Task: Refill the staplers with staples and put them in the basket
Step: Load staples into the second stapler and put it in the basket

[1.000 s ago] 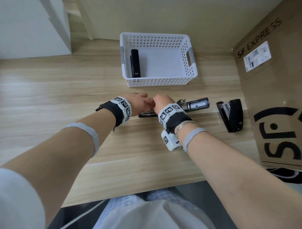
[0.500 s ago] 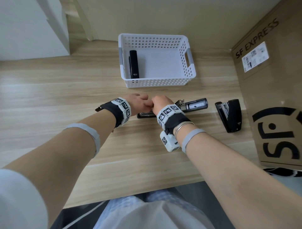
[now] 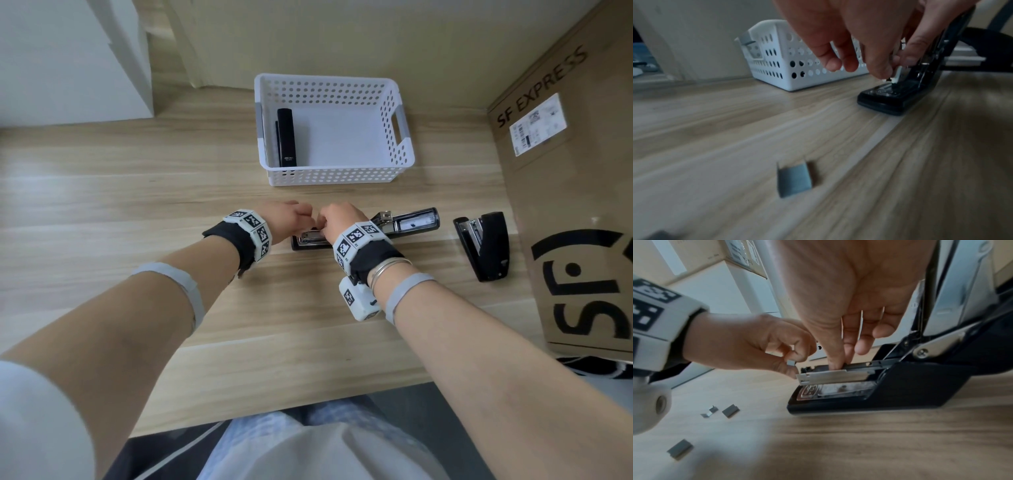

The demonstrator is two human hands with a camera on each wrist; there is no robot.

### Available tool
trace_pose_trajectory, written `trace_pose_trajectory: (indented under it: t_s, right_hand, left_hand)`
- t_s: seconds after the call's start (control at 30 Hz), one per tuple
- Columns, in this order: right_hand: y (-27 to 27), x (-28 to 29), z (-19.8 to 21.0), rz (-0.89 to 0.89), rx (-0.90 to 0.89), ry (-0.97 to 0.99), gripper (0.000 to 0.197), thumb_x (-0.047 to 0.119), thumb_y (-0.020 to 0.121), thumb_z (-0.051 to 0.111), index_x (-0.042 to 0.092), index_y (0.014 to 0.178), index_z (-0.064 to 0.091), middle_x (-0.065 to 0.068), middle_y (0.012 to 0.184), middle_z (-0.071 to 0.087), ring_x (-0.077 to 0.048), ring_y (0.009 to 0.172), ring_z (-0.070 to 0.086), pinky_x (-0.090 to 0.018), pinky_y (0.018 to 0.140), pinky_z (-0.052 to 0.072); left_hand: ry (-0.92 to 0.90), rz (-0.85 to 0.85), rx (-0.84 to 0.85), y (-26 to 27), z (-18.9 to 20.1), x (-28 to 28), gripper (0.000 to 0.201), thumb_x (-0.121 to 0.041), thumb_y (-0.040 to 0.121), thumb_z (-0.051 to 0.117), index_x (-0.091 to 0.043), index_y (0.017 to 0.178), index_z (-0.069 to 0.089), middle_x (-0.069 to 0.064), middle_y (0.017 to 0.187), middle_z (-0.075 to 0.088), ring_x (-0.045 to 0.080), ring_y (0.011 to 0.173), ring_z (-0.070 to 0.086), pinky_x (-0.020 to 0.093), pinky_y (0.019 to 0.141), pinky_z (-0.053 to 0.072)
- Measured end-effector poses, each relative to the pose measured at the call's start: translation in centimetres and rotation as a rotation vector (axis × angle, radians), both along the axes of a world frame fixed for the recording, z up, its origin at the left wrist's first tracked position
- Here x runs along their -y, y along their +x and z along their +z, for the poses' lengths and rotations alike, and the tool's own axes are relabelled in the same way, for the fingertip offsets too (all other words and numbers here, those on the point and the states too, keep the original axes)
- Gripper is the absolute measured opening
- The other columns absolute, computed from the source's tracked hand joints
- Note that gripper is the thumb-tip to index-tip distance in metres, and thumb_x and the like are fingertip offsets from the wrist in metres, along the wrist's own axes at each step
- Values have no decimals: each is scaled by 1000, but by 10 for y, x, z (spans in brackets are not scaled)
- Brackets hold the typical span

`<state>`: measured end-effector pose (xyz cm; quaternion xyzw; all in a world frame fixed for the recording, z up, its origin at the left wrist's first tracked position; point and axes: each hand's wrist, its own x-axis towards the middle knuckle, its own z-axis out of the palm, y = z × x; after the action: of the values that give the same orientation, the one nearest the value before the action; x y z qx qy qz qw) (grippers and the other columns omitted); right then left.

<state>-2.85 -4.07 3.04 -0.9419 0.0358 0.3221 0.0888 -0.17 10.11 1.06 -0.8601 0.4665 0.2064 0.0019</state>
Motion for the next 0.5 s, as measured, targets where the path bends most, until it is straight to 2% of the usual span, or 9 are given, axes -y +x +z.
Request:
trace_pose_trajectory:
  t_s: [0.1,0.17,0.27,0.4,0.5]
  right_hand:
    - [-1,0,-1,-21,11,18,25,9,89,57,18,108,69,-8,108,68,-28,98,65,-31,84,54]
    - [-3,1,-1,-29,75,46,21,10,89,57,17,103,70,-7,105,70,-27,96,65,-33,83,55]
    - [-3,-1,-1,-59,132,149,14,14,87,62,18,99,69,-4,102,70,-24,95,65,-32,84,54]
    - [-3,-9,-1,-97,197,250,10,17,83,67,18,94,68,1,95,72,-20,91,67,-32,83,54]
    - [-4,-8,1,-147,251,292,14,20,81,70,19,95,68,3,93,73,-16,88,66,-27,80,53]
  left_hand:
    - [-214,248,-177,-3,-8,-5,13,-7,90,52,1,95,60,17,102,57,32,86,56,37,76,46]
    - [-314,400,-249,-4,-9,-5,9,-6,86,58,2,89,59,14,92,58,26,76,51,34,74,45]
    - [-399,568,-319,-5,-9,-4,7,-8,85,60,-10,83,54,6,84,56,18,76,49,24,70,38]
    - [-469,690,-428,-4,-5,-3,13,-6,86,57,-15,82,48,4,82,58,19,71,55,25,70,42]
    - [-493,761,-544,0,-7,-7,18,-5,89,54,-18,77,50,1,76,62,2,61,60,12,63,45]
